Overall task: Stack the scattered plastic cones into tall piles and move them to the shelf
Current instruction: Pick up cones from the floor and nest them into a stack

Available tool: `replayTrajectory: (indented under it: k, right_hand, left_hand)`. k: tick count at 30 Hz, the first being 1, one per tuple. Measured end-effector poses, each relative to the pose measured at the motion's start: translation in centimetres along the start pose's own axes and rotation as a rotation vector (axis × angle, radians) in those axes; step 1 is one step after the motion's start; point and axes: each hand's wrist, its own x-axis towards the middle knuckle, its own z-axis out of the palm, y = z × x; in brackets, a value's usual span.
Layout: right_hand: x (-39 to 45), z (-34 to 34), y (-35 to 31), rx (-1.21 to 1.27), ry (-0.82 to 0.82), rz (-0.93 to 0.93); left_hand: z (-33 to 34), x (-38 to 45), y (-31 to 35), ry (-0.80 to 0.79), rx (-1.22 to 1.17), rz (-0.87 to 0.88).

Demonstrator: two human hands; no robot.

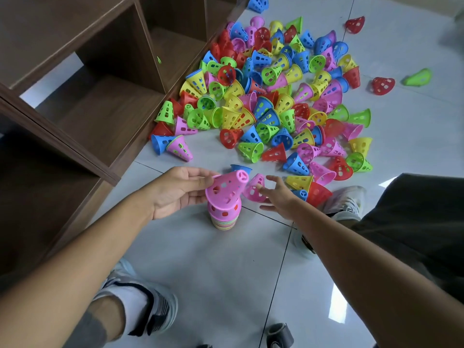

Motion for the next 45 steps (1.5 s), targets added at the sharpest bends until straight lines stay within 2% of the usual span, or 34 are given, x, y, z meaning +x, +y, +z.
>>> replayTrajectory:
  k: [9,15,19,23,26,31,38,42,45]
  right_hand:
    - [-3.8,-1.2,-3.7,0.277,-0.197,-0.095]
    - [-9.2,0.0,-7.1,0.137,-0.361,-0.284]
    - [-12.8,1.2,-8.1,0.008,-0.428,-0.426]
    - [-13.6,2.3,-6.6,-0.302,-0.337,-0.610]
    - [-13.2,3.1,-5.2,-0.492,-0.242,-0.721]
    - [-12.1,4.0,-2.9,-0.671,-0.123,-0.884]
    - [-10.8,3.8,-1.6,-0.681,-0.074,-0.929]
    - [-9.9,3.1,-1.4,-0.706,-0.094,-0.896]
    - [-8.8,2.2,-1.1,-0.703,-0.143,-0.819]
  left_hand:
    - [-0.6,-0.1,-1.5,0.031,0.034,-0.067]
    - [-1.0,0.9,-2.2,0.061,0.013,-0.069]
    - [-1.5,1.8,-2.4,0.076,0.094,-0.097]
    - [-2.2,2.4,-2.6,0.110,0.130,-0.145]
    - [-3.1,2.9,-3.2,0.227,0.163,-0.141]
    - [-5.2,4.0,-2.8,0.458,0.264,-0.075]
    - [-7.8,6.9,-0.9,0.582,0.403,0.029]
    - [-8.6,8.2,0.0,0.644,0.508,0.142]
    - [-10.0,9.5,0.4,0.776,0.696,0.226]
